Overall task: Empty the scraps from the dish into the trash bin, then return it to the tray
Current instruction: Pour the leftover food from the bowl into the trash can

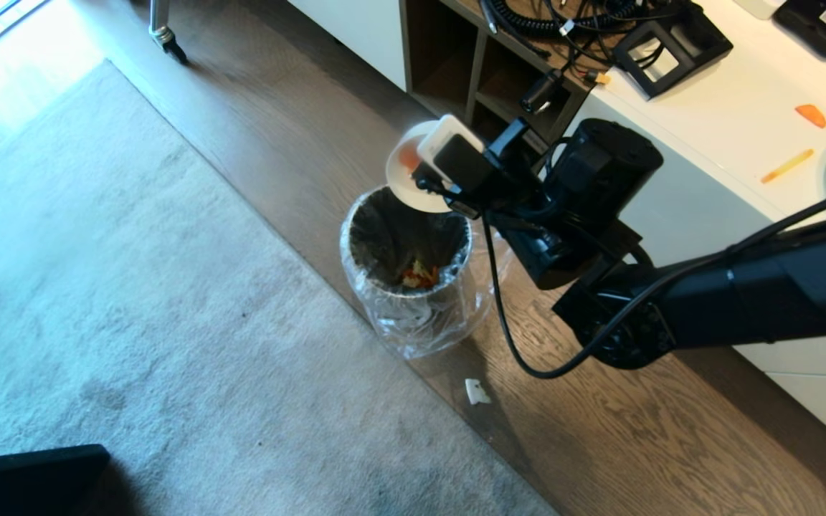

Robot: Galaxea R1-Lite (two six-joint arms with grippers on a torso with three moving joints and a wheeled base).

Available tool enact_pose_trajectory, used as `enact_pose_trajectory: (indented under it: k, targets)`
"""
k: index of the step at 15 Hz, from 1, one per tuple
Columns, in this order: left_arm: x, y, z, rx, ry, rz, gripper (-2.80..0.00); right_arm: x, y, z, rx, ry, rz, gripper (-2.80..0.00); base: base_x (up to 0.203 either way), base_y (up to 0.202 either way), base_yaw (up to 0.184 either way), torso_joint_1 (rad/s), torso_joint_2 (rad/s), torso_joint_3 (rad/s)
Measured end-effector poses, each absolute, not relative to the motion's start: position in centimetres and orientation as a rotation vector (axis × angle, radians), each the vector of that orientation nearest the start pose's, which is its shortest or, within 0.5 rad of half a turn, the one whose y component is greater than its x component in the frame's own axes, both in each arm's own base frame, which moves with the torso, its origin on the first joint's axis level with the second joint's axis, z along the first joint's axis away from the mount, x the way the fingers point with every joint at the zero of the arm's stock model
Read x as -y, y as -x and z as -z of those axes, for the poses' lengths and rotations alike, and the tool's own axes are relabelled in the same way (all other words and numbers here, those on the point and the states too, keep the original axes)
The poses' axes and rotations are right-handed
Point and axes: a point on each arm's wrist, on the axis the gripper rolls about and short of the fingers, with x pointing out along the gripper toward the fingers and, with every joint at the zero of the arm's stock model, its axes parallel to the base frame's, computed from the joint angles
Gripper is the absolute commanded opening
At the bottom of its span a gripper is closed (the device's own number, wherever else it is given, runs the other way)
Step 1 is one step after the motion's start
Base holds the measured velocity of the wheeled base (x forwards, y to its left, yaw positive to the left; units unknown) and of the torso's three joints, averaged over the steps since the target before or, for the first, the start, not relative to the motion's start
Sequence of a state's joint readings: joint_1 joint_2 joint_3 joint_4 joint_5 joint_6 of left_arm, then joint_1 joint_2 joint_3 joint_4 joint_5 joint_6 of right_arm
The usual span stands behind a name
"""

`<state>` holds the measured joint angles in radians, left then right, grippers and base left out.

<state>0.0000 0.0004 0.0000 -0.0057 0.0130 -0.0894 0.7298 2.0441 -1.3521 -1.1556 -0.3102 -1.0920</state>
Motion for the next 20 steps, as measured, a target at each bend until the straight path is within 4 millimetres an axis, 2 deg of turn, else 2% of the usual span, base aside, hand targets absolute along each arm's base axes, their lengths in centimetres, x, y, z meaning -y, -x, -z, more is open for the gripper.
enact_pose_trajectory:
  k: [4,10,13,20]
  targets:
    - [0.0,2.3,-7.6,0.006,0.090,-0.013,-2.80,-26.9,-30.9,-25.9,0.712,0.853,-0.064,-2.80,0.000,0.000,0.000,0.000,0.00,0.000]
    - [0.0,2.3,-7.6,0.006,0.090,-0.013,-2.80,-27.1,-29.5,-24.2,0.767,0.850,-0.043,-2.80,0.000,0.000,0.000,0.000,0.00,0.000]
    - [0.0,2.3,-7.6,0.006,0.090,-0.013,-2.80,-27.5,-29.0,-23.2,0.769,0.880,-0.089,-2.80,0.000,0.000,0.000,0.000,0.00,0.000]
    - [0.0,2.3,-7.6,0.006,0.089,-0.014,-2.80,-27.8,-28.7,-22.8,0.889,0.977,-0.177,-2.80,0.000,0.000,0.000,0.000,0.00,0.000]
